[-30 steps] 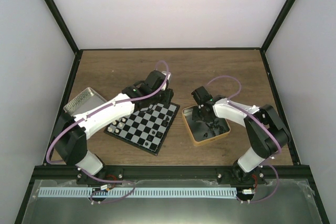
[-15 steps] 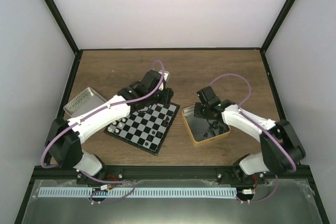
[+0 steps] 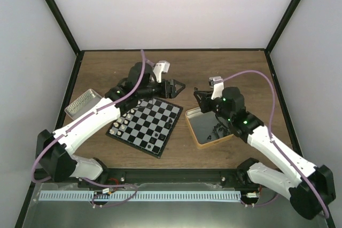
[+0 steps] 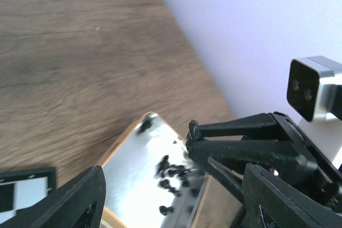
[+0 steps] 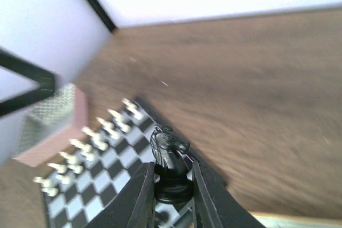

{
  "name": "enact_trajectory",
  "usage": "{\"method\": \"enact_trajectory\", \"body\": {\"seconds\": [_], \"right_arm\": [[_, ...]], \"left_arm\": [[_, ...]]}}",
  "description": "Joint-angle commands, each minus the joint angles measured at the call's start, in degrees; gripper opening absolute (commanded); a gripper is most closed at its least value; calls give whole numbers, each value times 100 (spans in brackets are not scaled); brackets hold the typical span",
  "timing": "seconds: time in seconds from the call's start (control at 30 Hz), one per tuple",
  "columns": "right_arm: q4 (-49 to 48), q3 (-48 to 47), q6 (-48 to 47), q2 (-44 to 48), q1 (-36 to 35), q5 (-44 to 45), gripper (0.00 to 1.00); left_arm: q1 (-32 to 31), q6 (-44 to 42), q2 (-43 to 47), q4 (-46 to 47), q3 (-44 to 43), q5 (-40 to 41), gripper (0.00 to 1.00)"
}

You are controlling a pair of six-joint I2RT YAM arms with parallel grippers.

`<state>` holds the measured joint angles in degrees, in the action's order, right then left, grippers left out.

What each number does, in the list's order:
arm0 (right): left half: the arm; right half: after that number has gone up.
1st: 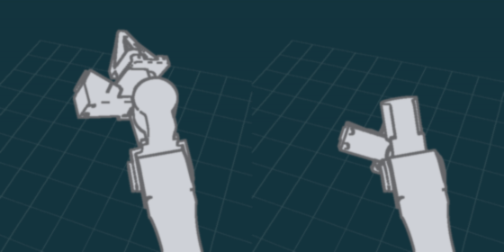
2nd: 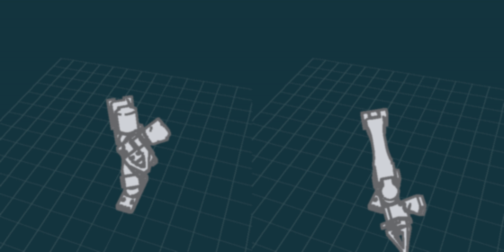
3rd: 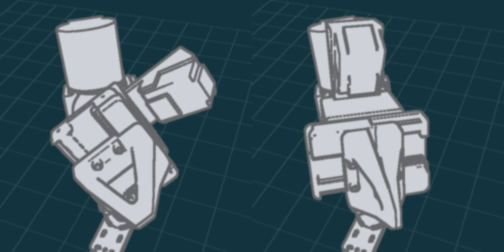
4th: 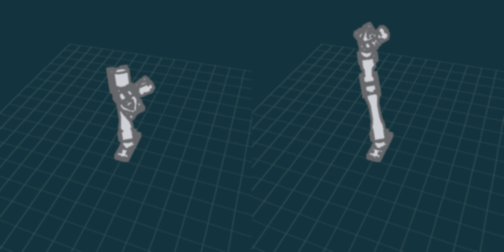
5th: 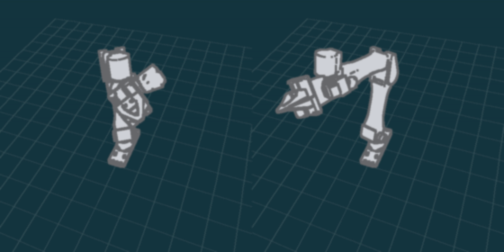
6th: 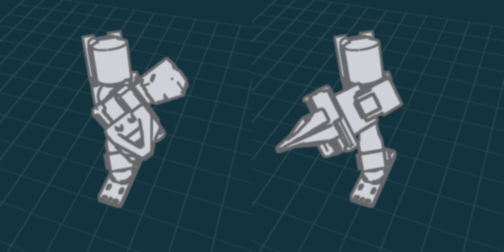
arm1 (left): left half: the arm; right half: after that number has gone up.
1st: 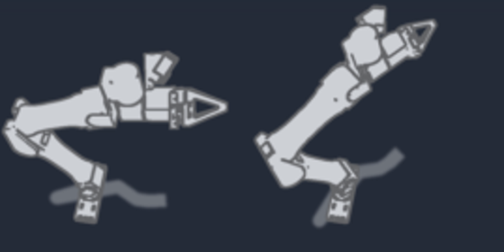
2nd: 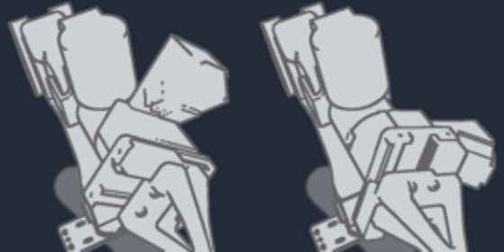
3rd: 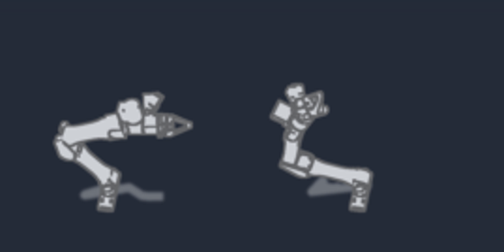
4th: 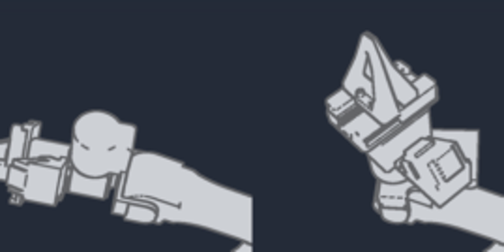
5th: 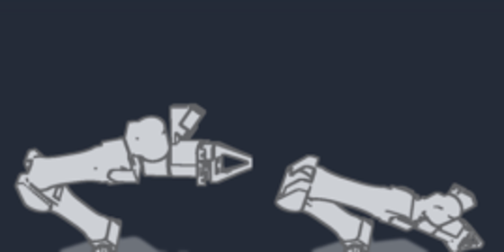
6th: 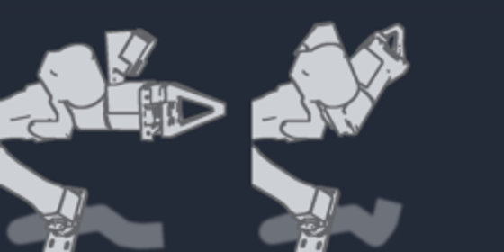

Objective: Set up the chess pieces on the board
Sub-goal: Place the chess piece on the chessboard.

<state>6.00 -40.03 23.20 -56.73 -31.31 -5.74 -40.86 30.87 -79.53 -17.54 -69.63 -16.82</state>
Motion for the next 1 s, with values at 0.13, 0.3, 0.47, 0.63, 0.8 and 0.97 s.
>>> {"method": "enact_trajectory", "body": {"seconds": [0.13,0.3,0.47,0.63,0.8,0.97], "right_arm": [[-1249,86,-835,589,-15,-1460,20],[-1170,21,-991,527,-16,-1634,19],[-1196,31,-1000,505,-20,-1824,20],[-1219,40,-1014,497,-16,-1825,19],[-1190,28,-1009,428,-21,-1860,20],[-1171,6,-977,376,-18,-1809,20]], "left_arm": [[168,778,-80,992,-157,-1719,73],[177,883,-101,1331,-131,-2053,72],[183,1002,-180,1420,-101,-2119,61],[183,1137,-355,1390,-101,-2263,45],[180,1179,-437,1383,-104,-2288,31],[180,1171,-491,1371,-92,-2350,14]]}}
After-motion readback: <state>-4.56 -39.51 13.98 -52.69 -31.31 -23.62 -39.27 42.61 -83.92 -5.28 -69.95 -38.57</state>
